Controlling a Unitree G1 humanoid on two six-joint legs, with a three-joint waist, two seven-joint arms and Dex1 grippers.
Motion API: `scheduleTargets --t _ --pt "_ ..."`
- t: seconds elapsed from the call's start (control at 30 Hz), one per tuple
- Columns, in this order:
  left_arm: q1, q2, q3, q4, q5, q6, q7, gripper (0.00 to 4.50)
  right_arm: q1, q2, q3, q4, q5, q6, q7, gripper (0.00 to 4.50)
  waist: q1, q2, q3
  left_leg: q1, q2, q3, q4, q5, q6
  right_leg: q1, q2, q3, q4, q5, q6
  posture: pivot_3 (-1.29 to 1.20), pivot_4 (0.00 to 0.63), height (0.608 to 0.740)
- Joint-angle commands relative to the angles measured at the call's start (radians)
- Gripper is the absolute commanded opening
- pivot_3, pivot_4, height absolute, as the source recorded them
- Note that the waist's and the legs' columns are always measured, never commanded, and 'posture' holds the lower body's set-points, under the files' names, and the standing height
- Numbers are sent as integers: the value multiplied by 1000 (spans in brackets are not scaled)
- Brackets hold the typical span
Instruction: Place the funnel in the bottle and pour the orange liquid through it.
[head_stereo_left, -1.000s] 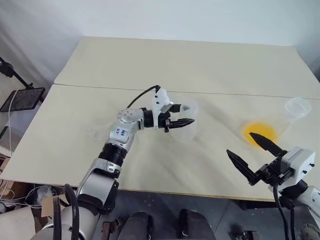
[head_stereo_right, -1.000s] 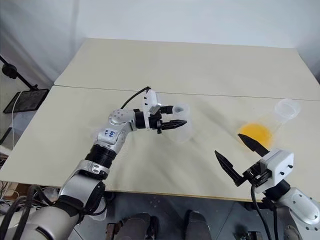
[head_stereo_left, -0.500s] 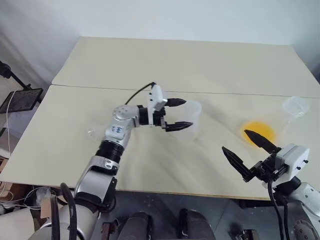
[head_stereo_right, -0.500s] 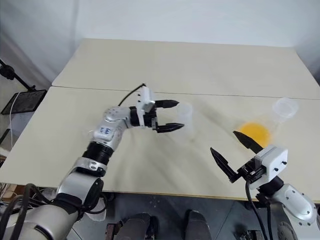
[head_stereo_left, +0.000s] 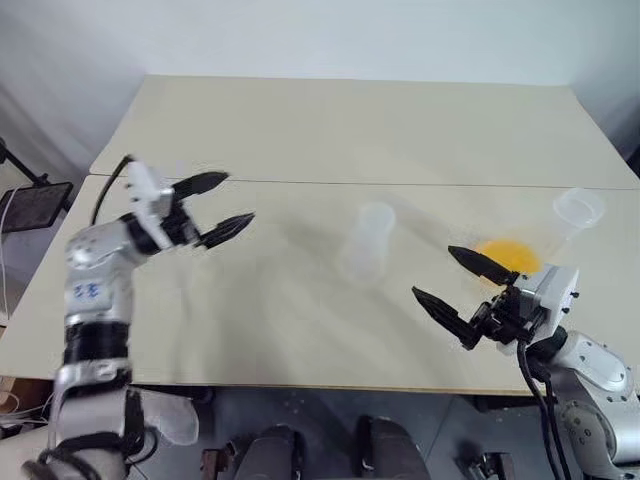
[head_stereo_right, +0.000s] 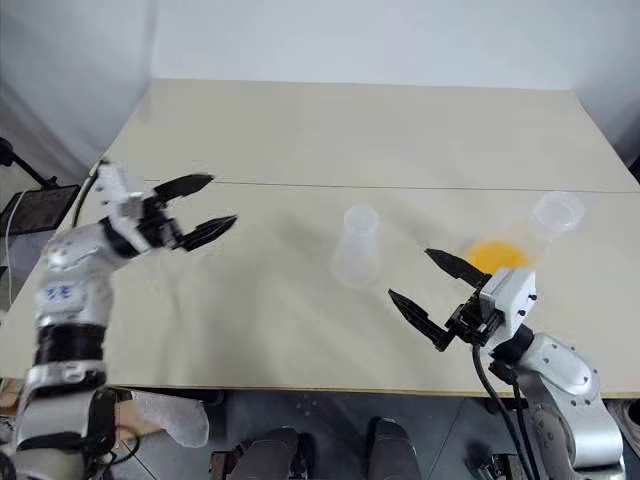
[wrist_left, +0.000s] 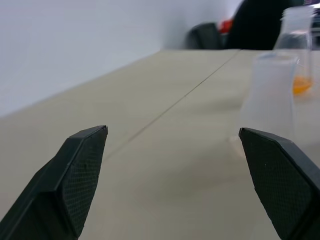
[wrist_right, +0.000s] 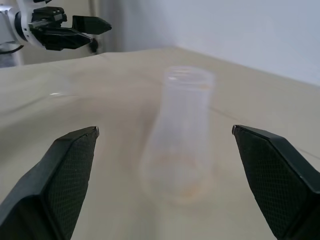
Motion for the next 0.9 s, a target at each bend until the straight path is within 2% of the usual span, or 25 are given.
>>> scheduleTargets --t 0.03,0.13,0.27,0.43,0.53,0.73,0.83,0.9 --pt "213 30 181 -145 -59 31 77 4475 -46 -28 29 7 27 11 76 4500 0 -1 0 -1 0 -1 0 0 0 0 0 0 -1 0 0 0 150 740" --pt "437 16 337 -222 -85 47 141 4475 -100 -44 79 21 32 27 141 4500 1 -2 0 -1 2 -2 0 -1 -1 1 -3 0 -3 0 0 0 150 740" --pt "661 -36 476 -310 -138 82 204 4475 -158 -56 137 38 23 31 212 4500 7 -2 0 0 3 -3 0 -2 -2 2 -5 0 -3 0 -1 0 150 740" --pt "833 -101 568 -344 -180 80 235 4475 -213 -53 173 69 7 25 263 4500 18 -2 0 0 2 -2 0 -3 -3 2 -7 0 -8 -1 -2 0 150 740" --pt "865 -118 550 -387 -197 92 248 4475 -229 -49 172 96 4 23 276 4500 27 -2 0 0 2 -2 0 -3 -3 1 -8 0 -8 -1 -2 0 150 740" --pt "838 -135 420 -487 -171 127 304 4475 -247 -42 163 133 2 18 279 4500 22 -2 0 0 2 -1 0 -5 -4 1 -8 0 -8 -1 -3 0 150 740" --pt "730 -139 274 -477 -118 149 350 4475 -236 -38 156 131 -4 16 259 4500 26 -1 0 0 2 0 0 -5 -3 0 -8 0 -7 -1 -3 0 150 740" --pt "660 -136 222 -441 -97 166 382 4475 -228 -35 154 122 -12 15 246 4500 26 -2 -1 0 2 0 0 -4 -3 0 -7 0 -6 -1 -3 0 150 740"
